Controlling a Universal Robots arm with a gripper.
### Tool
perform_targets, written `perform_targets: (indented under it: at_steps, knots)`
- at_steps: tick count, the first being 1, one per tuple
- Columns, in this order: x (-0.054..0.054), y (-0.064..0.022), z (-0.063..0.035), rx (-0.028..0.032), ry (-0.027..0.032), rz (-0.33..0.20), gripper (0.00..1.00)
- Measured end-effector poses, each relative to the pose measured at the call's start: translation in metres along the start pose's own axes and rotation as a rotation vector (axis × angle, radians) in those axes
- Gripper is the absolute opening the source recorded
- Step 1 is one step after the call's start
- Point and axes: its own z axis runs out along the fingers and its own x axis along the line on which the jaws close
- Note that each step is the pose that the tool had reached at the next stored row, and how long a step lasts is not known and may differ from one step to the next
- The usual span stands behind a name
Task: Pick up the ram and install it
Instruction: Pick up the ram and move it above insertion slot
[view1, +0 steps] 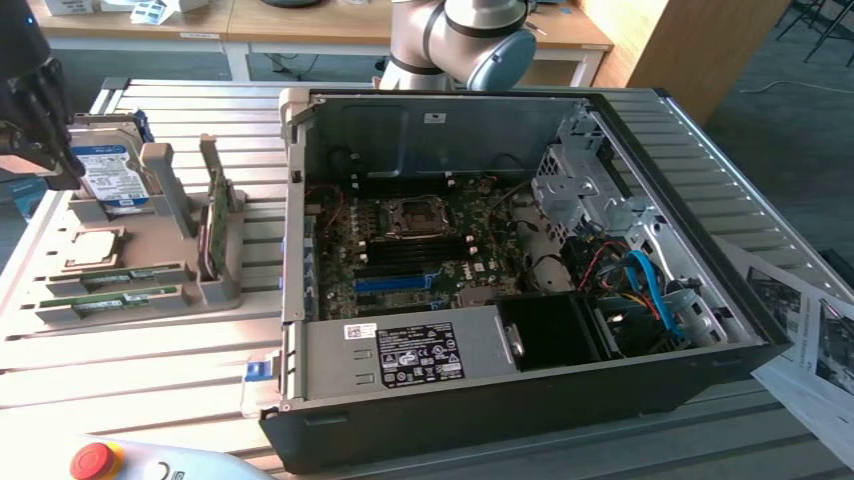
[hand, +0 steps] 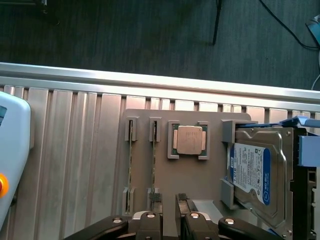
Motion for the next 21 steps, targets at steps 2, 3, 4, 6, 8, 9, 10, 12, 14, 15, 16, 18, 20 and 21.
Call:
perform_targets:
  at_steps: [2,3,4,6,8,9,10,12,14,15,16,18,20,21]
  knots:
    - [0.002,0.0001,0.0,0.0001,0.0,0.0,0.25]
    - [0.003,0.0001,0.0,0.0,0.0,0.0,0.25]
    - [0.004,0.0002,-0.0001,0.0,0.0,0.0,0.25]
    - [0.005,0.0003,-0.0001,0.0,0.0,0.0,0.25]
    - [0.007,0.0004,-0.0001,0.0001,0.0,0.0,0.25]
    - [0.007,0.0004,-0.0001,0.0001,0.0,0.0,0.25]
    - [0.008,0.0005,-0.0001,0.0001,0.0,0.0,0.25]
    - [0.009,0.0005,-0.0002,0.0,0.0,0.0,0.25]
    - [0.01,0.0006,-0.0002,0.0001,0.0,0.0,0.25]
    - [0.011,0.0006,-0.0002,0.0,0.0,0.0,0.25]
    - [0.012,0.0007,-0.0002,0.0001,0.0,0.0,0.25]
    - [0.013,0.0007,-0.0002,0.0,0.0,0.0,0.25]
    - [0.014,0.0008,-0.0003,0.0,0.0,0.0,0.25]
    - [0.014,0.0008,-0.0002,0.0001,0.0,0.0,0.25]
